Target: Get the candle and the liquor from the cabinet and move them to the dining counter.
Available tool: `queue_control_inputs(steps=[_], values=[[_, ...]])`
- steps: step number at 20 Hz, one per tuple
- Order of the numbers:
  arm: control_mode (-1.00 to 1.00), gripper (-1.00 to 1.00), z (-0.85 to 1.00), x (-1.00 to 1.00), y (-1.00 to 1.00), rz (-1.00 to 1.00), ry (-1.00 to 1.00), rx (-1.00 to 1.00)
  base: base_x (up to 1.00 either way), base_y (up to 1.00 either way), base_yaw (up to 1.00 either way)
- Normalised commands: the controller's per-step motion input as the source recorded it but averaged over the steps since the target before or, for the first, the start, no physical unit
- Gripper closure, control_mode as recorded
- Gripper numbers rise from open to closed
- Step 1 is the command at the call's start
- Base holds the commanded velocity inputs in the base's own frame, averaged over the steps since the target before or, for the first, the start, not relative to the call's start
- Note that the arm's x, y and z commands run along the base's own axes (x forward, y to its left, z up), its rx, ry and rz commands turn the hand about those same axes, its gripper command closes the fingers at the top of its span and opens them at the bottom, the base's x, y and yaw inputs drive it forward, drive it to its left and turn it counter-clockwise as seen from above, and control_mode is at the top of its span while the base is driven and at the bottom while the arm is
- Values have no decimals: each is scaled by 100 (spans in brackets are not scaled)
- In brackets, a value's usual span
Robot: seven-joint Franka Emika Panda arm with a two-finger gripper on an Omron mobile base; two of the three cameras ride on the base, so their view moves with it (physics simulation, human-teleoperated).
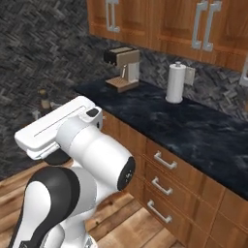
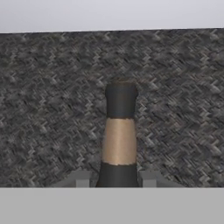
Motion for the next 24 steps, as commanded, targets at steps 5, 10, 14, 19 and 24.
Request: queue_control_inputs(steps=[5,10,14,19,24], values=[[100,100,0,0,0,0,0,0,56,-38,30],[100,100,0,0,0,0,0,0,97,-2,32],[100,100,0,0,0,0,0,0,98,4,31],[100,100,0,0,0,0,0,0,54,35,41],[100,100,0,0,0,0,0,0,8,39,54]])
